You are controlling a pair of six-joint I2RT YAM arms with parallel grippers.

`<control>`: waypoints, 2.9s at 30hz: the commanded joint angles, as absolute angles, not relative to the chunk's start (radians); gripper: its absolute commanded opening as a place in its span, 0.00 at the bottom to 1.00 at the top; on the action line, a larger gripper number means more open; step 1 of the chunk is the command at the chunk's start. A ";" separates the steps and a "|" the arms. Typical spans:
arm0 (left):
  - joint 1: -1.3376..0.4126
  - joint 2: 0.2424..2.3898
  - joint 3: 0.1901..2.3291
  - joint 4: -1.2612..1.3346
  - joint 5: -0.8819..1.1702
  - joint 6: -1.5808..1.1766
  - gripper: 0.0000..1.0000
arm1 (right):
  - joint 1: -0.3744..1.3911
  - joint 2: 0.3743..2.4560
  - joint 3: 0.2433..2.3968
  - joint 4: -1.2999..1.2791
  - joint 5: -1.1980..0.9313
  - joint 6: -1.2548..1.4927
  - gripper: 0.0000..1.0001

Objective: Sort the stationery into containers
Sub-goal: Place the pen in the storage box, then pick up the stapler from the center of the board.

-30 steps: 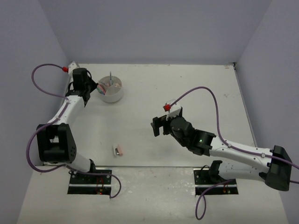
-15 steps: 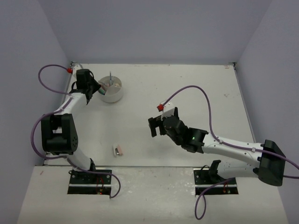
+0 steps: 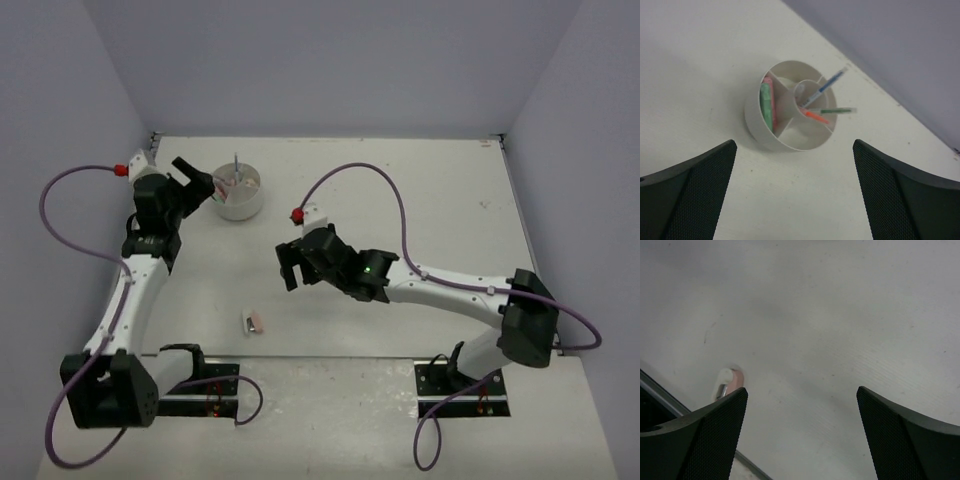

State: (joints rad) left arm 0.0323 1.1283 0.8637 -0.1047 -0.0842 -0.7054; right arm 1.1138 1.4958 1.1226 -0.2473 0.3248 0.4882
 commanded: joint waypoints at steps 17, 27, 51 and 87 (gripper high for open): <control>-0.022 0.632 1.065 -0.625 -0.117 -0.400 1.00 | 1.357 2.149 1.756 -0.729 0.286 0.844 0.76; -0.026 0.637 0.943 -0.531 -0.048 -0.412 1.00 | 1.359 2.230 1.759 -0.663 0.258 0.782 0.71; -0.027 0.710 0.695 -0.288 0.412 -0.648 1.00 | 1.341 1.811 1.239 -0.148 0.487 0.436 0.00; -0.359 0.912 0.475 0.464 0.818 -0.904 0.11 | 1.250 1.332 0.997 0.051 0.534 0.162 0.00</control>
State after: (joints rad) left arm -0.3165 0.9002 0.4188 0.3974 0.7586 -0.9210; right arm 1.2731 1.3544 0.9342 0.0104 0.5358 0.1450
